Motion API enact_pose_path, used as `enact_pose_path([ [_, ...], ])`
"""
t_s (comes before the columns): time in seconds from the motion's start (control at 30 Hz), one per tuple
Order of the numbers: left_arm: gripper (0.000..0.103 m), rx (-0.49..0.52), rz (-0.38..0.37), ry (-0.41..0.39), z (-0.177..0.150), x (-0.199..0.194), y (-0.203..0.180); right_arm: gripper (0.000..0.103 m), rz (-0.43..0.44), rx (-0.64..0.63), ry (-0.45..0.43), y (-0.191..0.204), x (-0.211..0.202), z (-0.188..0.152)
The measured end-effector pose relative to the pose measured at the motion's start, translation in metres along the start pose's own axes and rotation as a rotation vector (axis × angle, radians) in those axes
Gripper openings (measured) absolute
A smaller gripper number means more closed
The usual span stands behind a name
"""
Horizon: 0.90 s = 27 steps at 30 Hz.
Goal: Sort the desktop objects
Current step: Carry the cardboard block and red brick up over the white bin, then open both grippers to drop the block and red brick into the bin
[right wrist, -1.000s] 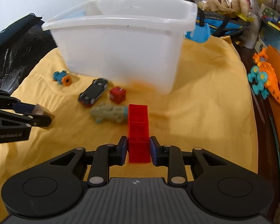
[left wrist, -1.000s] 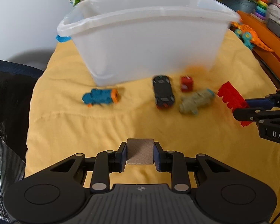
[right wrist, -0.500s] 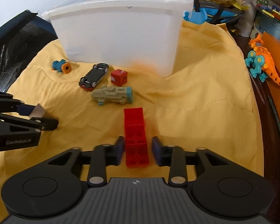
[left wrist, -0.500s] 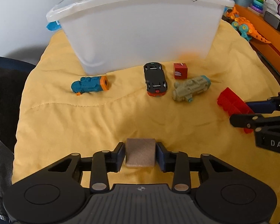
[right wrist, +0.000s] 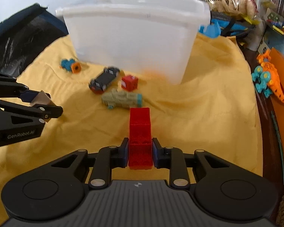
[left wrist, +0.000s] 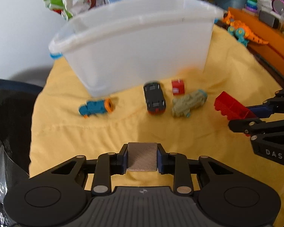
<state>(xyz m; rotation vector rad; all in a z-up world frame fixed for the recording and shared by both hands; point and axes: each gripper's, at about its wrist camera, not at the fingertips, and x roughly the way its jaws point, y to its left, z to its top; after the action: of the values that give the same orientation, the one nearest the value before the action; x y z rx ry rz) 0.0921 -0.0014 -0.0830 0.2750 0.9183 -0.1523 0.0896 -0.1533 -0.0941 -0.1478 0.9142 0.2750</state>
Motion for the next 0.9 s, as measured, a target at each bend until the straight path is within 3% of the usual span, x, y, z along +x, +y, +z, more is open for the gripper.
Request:
enact_pose_path([
  [0.13, 0.033, 0.014, 0.039, -0.077, 0.020, -0.021, 0.002, 0.027, -0.003, -0.010, -0.057, 0.003, -0.018, 0.023],
  [0.3, 0.033, -0.014, 0.033, -0.161, 0.052, -0.050, 0.015, 0.027, -0.021, -0.027, -0.191, 0.006, -0.056, 0.063],
  [0.47, 0.033, -0.016, 0.035, -0.227, 0.084, -0.071, 0.021, 0.027, 0.017, 0.022, -0.288, -0.003, -0.078, 0.103],
  [0.67, 0.033, 0.015, 0.098, -0.286, 0.131, -0.065, 0.030, 0.027, 0.001, 0.050, -0.266, -0.016, -0.053, 0.135],
  [0.9, 0.033, 0.011, 0.135, -0.247, 0.172, -0.022, 0.044, 0.027, -0.029, 0.076, -0.221, -0.031, -0.025, 0.150],
])
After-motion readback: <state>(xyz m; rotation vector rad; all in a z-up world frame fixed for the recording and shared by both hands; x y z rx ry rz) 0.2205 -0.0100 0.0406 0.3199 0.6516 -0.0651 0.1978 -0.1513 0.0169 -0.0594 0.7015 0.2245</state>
